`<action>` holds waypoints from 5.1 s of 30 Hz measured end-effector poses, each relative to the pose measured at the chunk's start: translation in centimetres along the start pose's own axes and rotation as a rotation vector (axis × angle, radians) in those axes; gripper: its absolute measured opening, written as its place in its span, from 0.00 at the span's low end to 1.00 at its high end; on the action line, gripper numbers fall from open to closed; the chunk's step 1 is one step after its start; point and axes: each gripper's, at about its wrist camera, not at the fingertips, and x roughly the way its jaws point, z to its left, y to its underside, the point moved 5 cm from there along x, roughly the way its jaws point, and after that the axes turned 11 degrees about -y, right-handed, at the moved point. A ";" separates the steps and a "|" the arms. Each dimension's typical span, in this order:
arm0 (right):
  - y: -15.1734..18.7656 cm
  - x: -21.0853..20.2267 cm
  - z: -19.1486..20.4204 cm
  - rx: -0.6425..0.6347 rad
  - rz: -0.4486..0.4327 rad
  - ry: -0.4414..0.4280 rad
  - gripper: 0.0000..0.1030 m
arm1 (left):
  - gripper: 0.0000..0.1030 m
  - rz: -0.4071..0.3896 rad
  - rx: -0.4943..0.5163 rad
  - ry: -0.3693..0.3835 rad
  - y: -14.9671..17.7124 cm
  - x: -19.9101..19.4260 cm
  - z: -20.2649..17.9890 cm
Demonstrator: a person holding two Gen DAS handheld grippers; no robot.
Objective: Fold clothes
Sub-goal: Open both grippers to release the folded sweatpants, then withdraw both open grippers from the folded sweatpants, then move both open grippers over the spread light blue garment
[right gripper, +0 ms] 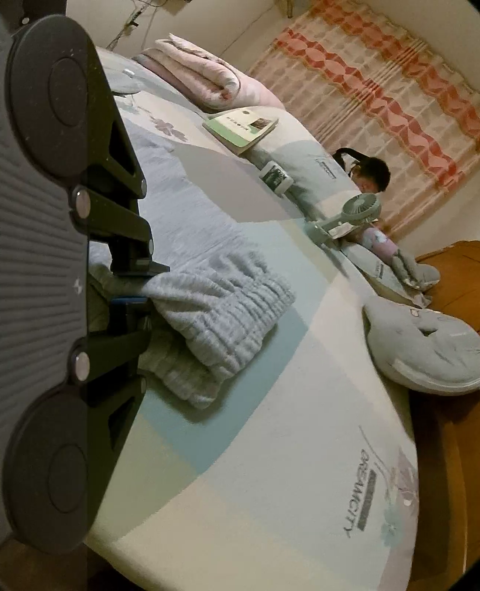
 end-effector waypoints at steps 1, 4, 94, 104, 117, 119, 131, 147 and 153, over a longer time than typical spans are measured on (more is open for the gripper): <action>0.1 -0.1 0.0 -0.002 0.003 -0.001 0.12 | 0.03 -0.001 -0.001 -0.002 0.0 -0.1 0.1; 0.1 -0.4 0.3 -0.010 0.006 -0.009 0.11 | 0.03 -0.001 -0.014 0.002 0.1 -0.3 0.6; 5.8 -2.2 7.9 -0.555 0.163 0.226 0.88 | 0.52 0.083 -0.864 0.293 -2.6 11.6 14.2; 5.0 -3.6 6.7 -0.463 0.062 0.169 0.93 | 0.60 0.102 -0.864 0.349 -8.2 19.1 12.5; 4.9 -4.5 8.4 -0.447 0.040 0.130 0.97 | 0.62 0.080 -0.782 0.245 -3.7 8.2 16.4; 5.1 -4.6 9.3 -0.450 0.044 0.124 0.99 | 0.66 0.089 -0.775 0.222 -2.1 5.5 17.0; 7.8 -3.5 17.2 -0.561 0.131 0.090 1.00 | 0.81 0.165 -0.956 0.158 7.1 -4.1 13.2; 13.8 0.7 25.2 -0.628 0.315 0.009 1.00 | 0.86 0.381 -1.227 0.112 21.3 -6.3 6.5; 16.7 4.7 28.0 -0.613 0.424 -0.112 1.00 | 0.87 0.434 -1.224 0.081 25.4 -7.7 6.2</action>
